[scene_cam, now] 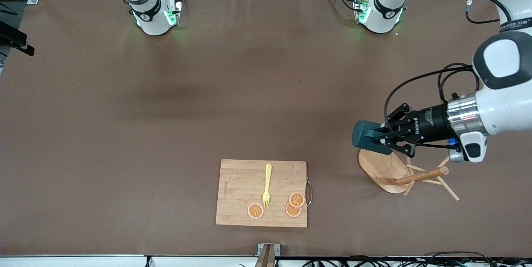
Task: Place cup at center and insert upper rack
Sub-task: 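Hook the mug handle onto a mug tree branch with the left gripper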
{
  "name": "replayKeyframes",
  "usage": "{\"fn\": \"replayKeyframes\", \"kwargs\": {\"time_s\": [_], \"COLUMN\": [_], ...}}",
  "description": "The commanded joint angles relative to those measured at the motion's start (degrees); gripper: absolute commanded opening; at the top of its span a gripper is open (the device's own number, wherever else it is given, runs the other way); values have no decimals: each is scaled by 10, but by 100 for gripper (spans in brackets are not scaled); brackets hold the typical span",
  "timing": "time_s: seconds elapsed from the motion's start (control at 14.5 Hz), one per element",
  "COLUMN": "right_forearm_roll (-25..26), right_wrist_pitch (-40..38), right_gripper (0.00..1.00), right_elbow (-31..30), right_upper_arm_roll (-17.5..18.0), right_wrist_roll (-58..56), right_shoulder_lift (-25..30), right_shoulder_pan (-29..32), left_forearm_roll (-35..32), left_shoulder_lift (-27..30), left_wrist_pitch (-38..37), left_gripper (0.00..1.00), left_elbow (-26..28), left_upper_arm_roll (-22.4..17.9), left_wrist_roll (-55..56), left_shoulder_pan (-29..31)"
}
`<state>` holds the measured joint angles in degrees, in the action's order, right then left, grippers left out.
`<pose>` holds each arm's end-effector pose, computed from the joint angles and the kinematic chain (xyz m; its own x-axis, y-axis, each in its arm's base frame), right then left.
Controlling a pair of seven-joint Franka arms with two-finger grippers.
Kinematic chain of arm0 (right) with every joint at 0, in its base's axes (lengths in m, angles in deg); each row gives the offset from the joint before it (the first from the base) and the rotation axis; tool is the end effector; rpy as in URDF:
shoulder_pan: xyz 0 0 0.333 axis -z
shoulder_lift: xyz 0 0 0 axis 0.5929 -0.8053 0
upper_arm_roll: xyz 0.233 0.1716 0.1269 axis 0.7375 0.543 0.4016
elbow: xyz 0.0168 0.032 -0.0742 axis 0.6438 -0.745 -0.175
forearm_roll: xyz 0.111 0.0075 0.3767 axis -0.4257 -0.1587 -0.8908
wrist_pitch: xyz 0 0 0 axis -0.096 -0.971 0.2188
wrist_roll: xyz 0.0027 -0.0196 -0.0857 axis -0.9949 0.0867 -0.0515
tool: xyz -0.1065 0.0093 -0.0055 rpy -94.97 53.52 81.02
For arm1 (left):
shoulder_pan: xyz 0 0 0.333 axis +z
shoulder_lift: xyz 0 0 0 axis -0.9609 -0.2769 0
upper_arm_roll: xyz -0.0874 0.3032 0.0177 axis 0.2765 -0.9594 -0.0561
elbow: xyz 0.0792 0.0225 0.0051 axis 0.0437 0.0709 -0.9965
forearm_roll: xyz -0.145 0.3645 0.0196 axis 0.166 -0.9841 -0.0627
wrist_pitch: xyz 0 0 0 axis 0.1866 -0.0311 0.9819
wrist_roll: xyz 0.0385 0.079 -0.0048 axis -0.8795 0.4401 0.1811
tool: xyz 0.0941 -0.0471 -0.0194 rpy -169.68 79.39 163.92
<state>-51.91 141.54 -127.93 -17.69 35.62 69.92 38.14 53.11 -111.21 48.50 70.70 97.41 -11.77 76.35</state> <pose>0.5077 -0.0766 0.6637 0.9927 0.0894 -0.0810 0.0868 -0.9956 -0.0351 0.6792 -0.1314 0.5119 0.1974 0.7102 -0.6758 0.9799 -0.1624 0.1156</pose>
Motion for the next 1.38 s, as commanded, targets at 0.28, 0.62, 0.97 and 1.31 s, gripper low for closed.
{"fn": "replayKeyframes", "kwargs": {"time_s": [0.28,0.62,0.97,1.31], "right_forearm_roll": [-1,-3,-24,-17], "right_wrist_pitch": [-21,-33,-27,-25], "right_gripper": [100,100,100,100], "right_elbow": [-9,2,2,2], "right_upper_arm_roll": [32,37,36,38], "right_wrist_roll": [21,23,22,19], "right_shoulder_lift": [16,23,22,23], "right_shoulder_pan": [-2,-4,-2,-5], "left_forearm_roll": [83,88,120,126], "left_shoulder_lift": [-38,-55,-73,-86], "left_wrist_pitch": [-41,-50,-50,-50], "left_gripper": [6,7,7,8], "left_elbow": [2,1,1,-1], "left_upper_arm_roll": [5,5,5,2], "left_wrist_roll": [-94,-167,-217,-239], "left_shoulder_pan": [78,102,118,122]}}
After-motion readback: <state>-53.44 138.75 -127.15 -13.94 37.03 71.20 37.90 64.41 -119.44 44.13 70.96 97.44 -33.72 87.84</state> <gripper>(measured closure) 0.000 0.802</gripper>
